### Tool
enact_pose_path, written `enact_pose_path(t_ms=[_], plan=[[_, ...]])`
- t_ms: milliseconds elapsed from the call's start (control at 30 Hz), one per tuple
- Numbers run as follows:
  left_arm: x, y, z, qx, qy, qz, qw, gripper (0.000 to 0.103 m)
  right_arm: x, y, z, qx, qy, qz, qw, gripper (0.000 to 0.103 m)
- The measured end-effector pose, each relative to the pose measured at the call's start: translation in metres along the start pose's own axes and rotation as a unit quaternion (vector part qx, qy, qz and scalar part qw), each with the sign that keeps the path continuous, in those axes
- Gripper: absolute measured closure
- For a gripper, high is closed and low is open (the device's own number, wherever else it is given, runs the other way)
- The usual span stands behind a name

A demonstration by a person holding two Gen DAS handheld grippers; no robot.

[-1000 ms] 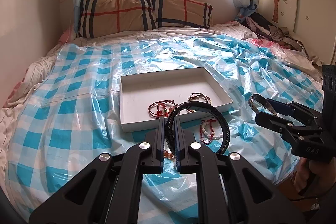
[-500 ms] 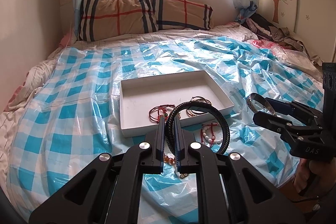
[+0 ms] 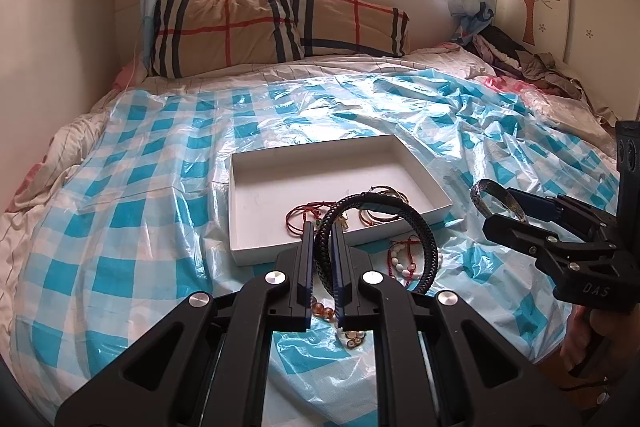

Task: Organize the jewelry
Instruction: 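Carry the black bracelet and silver bangle over the white tray with both tools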

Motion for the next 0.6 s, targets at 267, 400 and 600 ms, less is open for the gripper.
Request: enact_pose_path(t_ms=[267, 400, 600], plan=[[-0.008, 0.0, 0.021, -0.001, 0.001, -0.005, 1.0, 0.095, -0.005, -0.009, 0.017, -0.001, 0.003, 0.0, 1.0, 0.043], [-0.011, -0.001, 0.032, -0.002, 0.001, -0.008, 1.0, 0.096, -0.009, -0.015, 0.026, 0.0, 0.002, -0.001, 1.0, 0.043], [-0.014, -0.004, 0.051, -0.005, 0.002, -0.008, 1.0, 0.096, -0.017, -0.03, 0.044, 0.004, 0.007, -0.003, 1.0, 0.043]])
Point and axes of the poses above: each gripper's, at about its wrist camera, not at the fingertips, and z roughly the way its jaws point, y to its left, x to its underside, the point moved 5 cm from there along z, roughly the way its jaws point, and after that the axes turned 14 degrees about -x, right-handed, at the moved point
